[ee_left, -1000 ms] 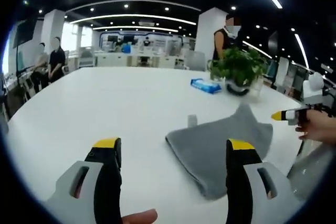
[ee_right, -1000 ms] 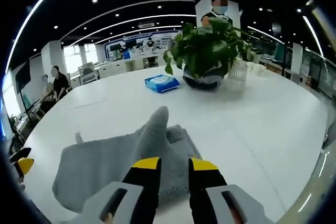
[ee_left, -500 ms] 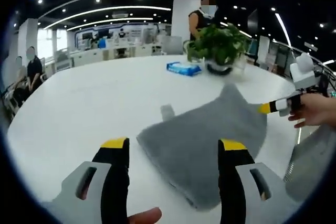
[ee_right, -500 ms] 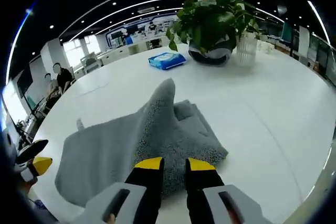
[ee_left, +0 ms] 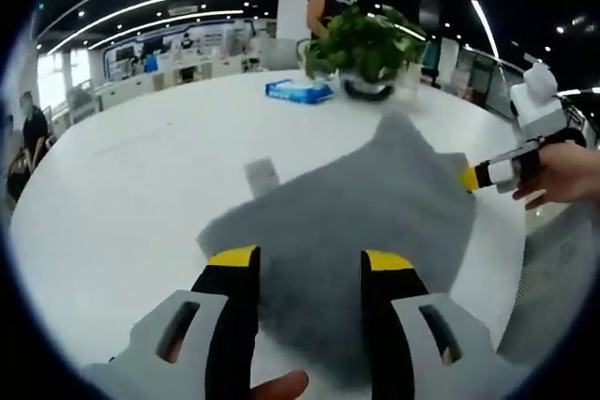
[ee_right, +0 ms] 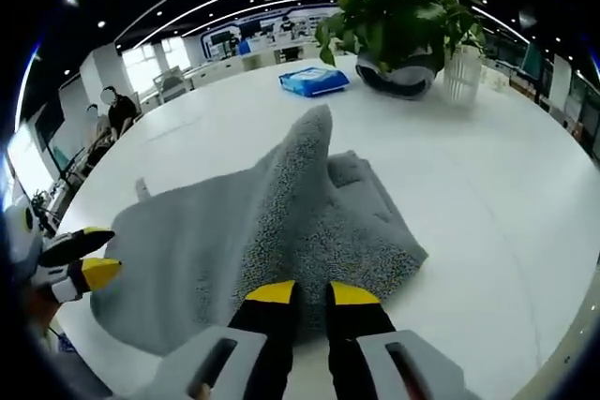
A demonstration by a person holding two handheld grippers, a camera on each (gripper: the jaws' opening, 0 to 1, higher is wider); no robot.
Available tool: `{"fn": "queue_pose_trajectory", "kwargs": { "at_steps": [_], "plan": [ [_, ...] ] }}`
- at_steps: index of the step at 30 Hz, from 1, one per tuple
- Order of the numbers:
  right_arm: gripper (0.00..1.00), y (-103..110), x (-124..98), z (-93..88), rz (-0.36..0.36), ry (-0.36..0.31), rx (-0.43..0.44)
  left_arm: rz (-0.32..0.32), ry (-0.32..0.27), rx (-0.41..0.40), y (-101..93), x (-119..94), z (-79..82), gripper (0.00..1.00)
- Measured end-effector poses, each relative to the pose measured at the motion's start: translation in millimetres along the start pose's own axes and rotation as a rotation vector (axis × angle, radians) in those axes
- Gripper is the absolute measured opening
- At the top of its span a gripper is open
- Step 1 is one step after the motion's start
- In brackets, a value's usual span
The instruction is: Open the folded towel by lifting each exposed corner and separating the folded layers until the towel lies flat within the target outline without major curled edges
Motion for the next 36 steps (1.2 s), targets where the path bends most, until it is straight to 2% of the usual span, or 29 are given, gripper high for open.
{"fn": "queue_pose_trajectory", "kwargs": {
  "at_steps": [2, 5, 11, 13, 14, 17, 25, 27, 31, 36],
  "plan": [
    [0.07, 1, 2, -0.1, -0.002, 0.007, -0.045, 0.004, 0.007, 0.006, 0.6, 2, -5.1, 0.38],
    [0.07, 2, 4, 0.4, -0.001, 0.021, -0.166, 0.003, -0.017, -0.055, 0.8, 0, -7.3, 0.4],
    [0.06, 5, 4, -1.9, -0.001, 0.021, -0.243, 0.021, -0.036, -0.021, -2.0, -2, -12.4, 0.38],
    [0.06, 5, 5, -1.3, 0.013, 0.028, -0.309, 0.023, -0.035, -0.024, -1.5, -2, -12.4, 0.38],
    [0.05, 5, 5, -1.7, 0.015, 0.032, -0.315, 0.022, -0.034, -0.023, -1.4, -2, -12.5, 0.37],
    [0.05, 5, 7, 2.3, 0.037, 0.075, -0.376, 0.018, -0.018, -0.02, -1.5, -3, -13.9, 0.37],
    [0.04, 0, 11, 15.5, 0.145, 0.235, -0.42, 0.01, 0.023, -0.027, -4.6, -11, -17.9, 0.36],
    [0.04, -1, 14, 18.7, 0.163, 0.276, -0.449, 0.009, 0.049, -0.026, -6.7, -15, -19.2, 0.36],
    [0.04, 1, 17, 21.2, 0.187, 0.281, -0.501, 0.009, 0.086, -0.021, -11.0, -25, -24.3, 0.36],
    [0.04, 4, 21, 24.8, 0.199, 0.324, -0.553, 0.01, 0.09, -0.036, -14.9, -34, -30.8, 0.35]
  ]
}}
Point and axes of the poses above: the point that each gripper's makers call its tool centre point, and the gripper's own axes: x roughly forward along the fingers, y roughly to its left, z roughly out of its top, the point moved 7 cm from there along -x, roughly backward along the fingers, and after that the axes turned 9 degrees about z, right-handed, at the moved point
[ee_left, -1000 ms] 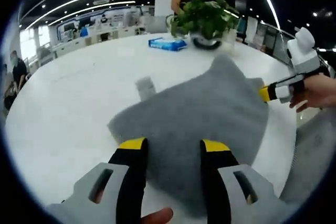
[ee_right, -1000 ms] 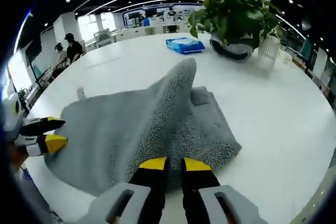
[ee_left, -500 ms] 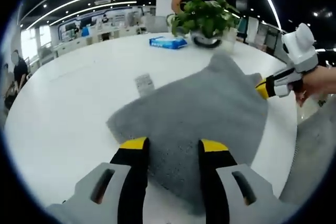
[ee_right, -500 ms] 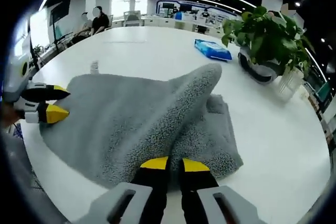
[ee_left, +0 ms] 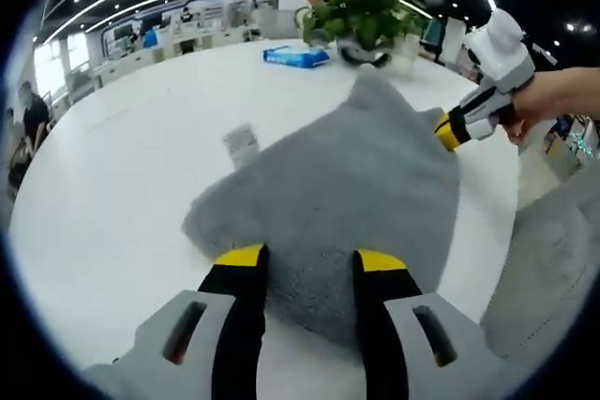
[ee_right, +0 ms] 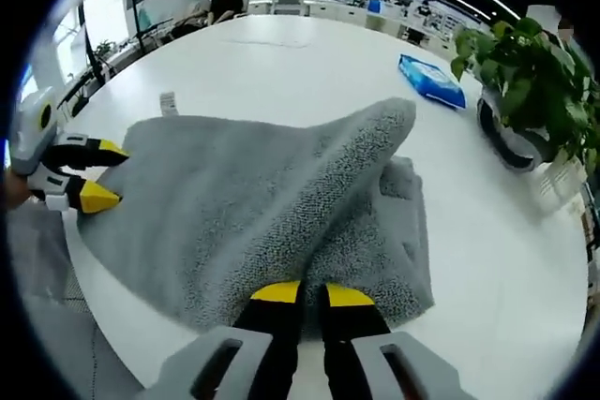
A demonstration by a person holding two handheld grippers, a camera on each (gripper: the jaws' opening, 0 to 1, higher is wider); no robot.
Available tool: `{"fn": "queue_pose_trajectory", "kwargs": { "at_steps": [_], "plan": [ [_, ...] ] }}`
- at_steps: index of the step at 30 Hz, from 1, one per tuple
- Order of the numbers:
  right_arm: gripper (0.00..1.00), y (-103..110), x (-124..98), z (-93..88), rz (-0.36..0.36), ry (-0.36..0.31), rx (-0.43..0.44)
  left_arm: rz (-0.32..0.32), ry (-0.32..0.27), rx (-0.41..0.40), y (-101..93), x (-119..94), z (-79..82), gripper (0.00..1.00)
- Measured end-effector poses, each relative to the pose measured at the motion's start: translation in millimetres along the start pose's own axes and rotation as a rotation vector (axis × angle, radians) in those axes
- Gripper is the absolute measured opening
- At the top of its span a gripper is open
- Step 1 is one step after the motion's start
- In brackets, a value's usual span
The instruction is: Open the folded towel by lifting each exposed corner and separating the folded layers until the towel lies flat within the target outline without major curled edges
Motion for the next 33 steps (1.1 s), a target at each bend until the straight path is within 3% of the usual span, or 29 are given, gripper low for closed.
{"fn": "queue_pose_trajectory", "kwargs": {
  "at_steps": [6, 18, 33],
  "plan": [
    [0.04, -1, 1, 5.1, 0.019, 0.069, -0.077, 0.008, 0.002, -0.007, -0.7, 0, 0.0, 0.35],
    [0.03, -8, 4, 11.8, 0.086, 0.142, -0.196, 0.001, 0.016, -0.038, -11.3, -12, -10.9, 0.31],
    [0.03, -26, 20, 33.8, 0.221, 0.04, -0.347, 0.127, 0.109, -0.107, -26.5, -15, -8.2, 0.3]
  ]
}}
Point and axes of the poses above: the point that each gripper's makers call its tool centre point, and the gripper's own axes: x roughly forward along the fingers, y roughly to its left, z roughly out of its top, the point moved 7 cm from there along -x, roughly backward along the fingers, and after that the axes turned 9 degrees about z, right-handed, at the moved point
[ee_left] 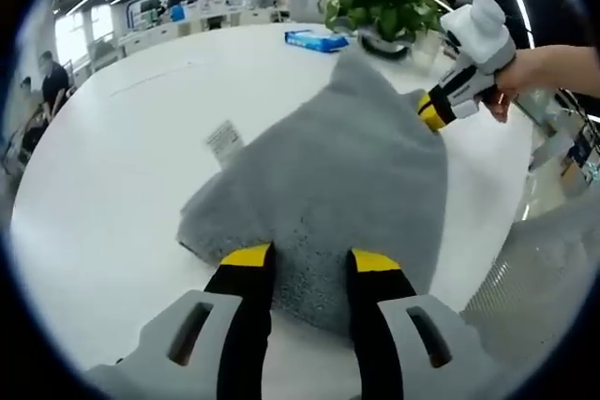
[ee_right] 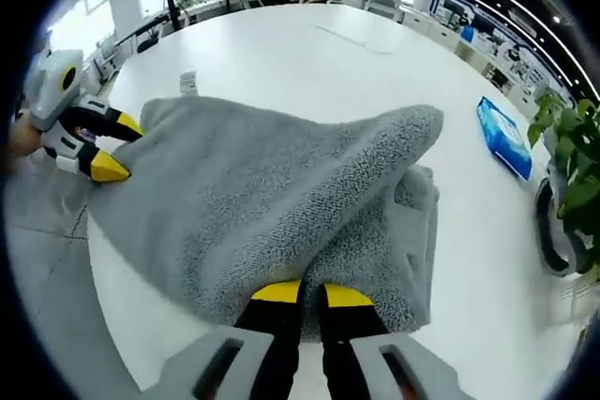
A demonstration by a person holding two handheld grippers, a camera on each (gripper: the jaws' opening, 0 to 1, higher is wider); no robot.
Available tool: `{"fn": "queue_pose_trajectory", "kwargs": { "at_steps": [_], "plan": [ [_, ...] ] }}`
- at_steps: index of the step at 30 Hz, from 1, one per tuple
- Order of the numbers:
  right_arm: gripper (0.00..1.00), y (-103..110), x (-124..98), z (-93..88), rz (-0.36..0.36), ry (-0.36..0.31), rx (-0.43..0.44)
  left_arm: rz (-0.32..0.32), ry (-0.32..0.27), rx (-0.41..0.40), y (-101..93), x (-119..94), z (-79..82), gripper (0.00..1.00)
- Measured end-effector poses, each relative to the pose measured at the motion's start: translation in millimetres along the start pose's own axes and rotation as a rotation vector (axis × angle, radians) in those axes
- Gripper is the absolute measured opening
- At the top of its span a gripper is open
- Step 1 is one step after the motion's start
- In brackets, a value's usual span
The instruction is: Open the folded towel by lifting each exposed corner and separating the folded layers until the towel lies flat within the target outline without major curled edges
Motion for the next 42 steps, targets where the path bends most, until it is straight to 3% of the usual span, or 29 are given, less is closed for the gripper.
{"fn": "queue_pose_trajectory", "kwargs": {
  "at_steps": [21, 34, 42],
  "plan": [
    [0.03, -34, 35, 65.3, 0.111, -0.011, -0.223, 0.174, 0.005, -0.179, -14.5, -3, -3.0, 0.28],
    [0.03, -36, 47, 93.4, 0.131, -0.034, -0.297, 0.248, -0.004, -0.269, -18.0, 0, -1.4, 0.27],
    [0.03, -41, 61, 112.2, 0.135, -0.063, -0.299, 0.285, -0.014, -0.307, -19.5, 1, -1.7, 0.27]
  ]
}}
Point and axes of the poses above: the point that each gripper's makers call its tool centre point, and the gripper's own axes: x roughly forward along the fingers, y roughly to its left, z roughly out of its top, the point moved 7 cm from there along -x, roughly backward along the fingers, and after that the axes turned 9 degrees about z, right-handed, at the moved point
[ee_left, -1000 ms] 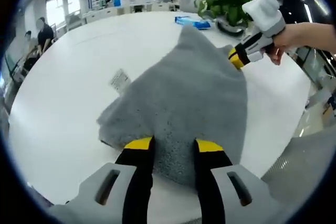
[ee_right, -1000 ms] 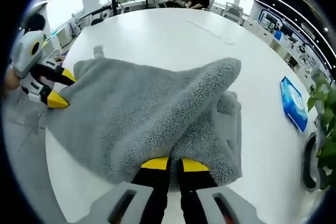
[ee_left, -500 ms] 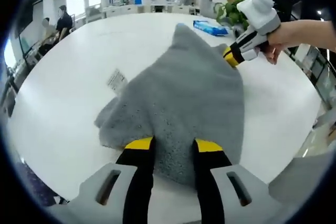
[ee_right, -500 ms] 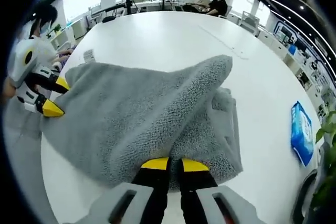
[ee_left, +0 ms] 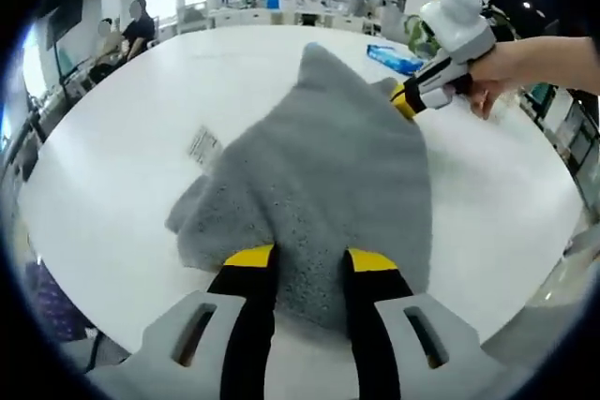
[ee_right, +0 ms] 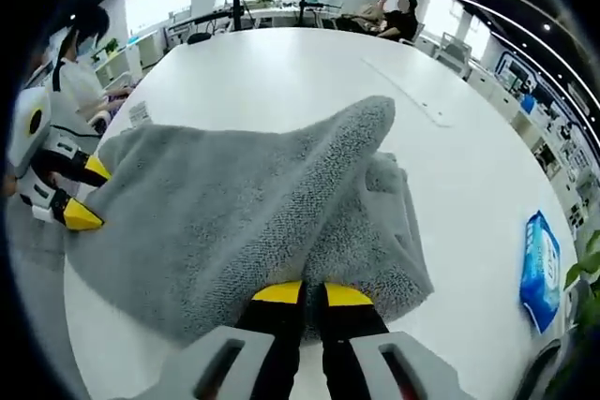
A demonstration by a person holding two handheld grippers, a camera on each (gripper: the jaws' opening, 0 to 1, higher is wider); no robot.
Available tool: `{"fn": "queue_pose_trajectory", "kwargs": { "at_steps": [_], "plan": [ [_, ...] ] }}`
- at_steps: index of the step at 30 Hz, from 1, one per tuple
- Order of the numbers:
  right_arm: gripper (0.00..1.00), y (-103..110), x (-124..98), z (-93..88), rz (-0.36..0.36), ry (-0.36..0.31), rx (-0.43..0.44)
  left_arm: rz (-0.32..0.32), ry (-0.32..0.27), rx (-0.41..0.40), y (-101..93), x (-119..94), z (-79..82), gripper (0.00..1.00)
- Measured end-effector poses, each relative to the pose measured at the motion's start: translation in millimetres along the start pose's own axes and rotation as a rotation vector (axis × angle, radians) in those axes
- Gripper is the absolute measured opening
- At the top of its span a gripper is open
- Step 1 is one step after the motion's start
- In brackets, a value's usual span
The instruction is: Open the folded towel by lifting each exposed corner and separating the folded layers until the towel lies flat within the target outline without major curled edges
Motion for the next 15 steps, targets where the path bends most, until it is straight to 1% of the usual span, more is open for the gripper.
{"fn": "queue_pose_trajectory", "kwargs": {
  "at_steps": [4, 6, 15],
  "plan": [
    [0.03, 1.3, 0.6, 1.5, -0.001, -0.015, -0.002, 0.006, -0.002, -0.013, -0.8, 2.4, -1.2, 0.27],
    [0.03, -1.3, 4.8, 5.1, -0.003, -0.019, -0.004, 0.01, -0.003, -0.016, -1.6, 2.8, -1.5, 0.27],
    [0.03, -2.0, 3.9, 3.6, -0.013, -0.021, -0.005, 0.019, -0.002, -0.015, -5.1, 0.2, -1.6, 0.27]
  ]
}}
Point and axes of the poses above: the point that each gripper's makers call its tool centre point, and the gripper's own axes: x roughly forward along the fingers, y roughly to its left, z roughly out of its top, the point moved 7 cm from there along -x, roughly backward along the fingers, and after that the axes turned 9 degrees about z, right-handed, at the moved point
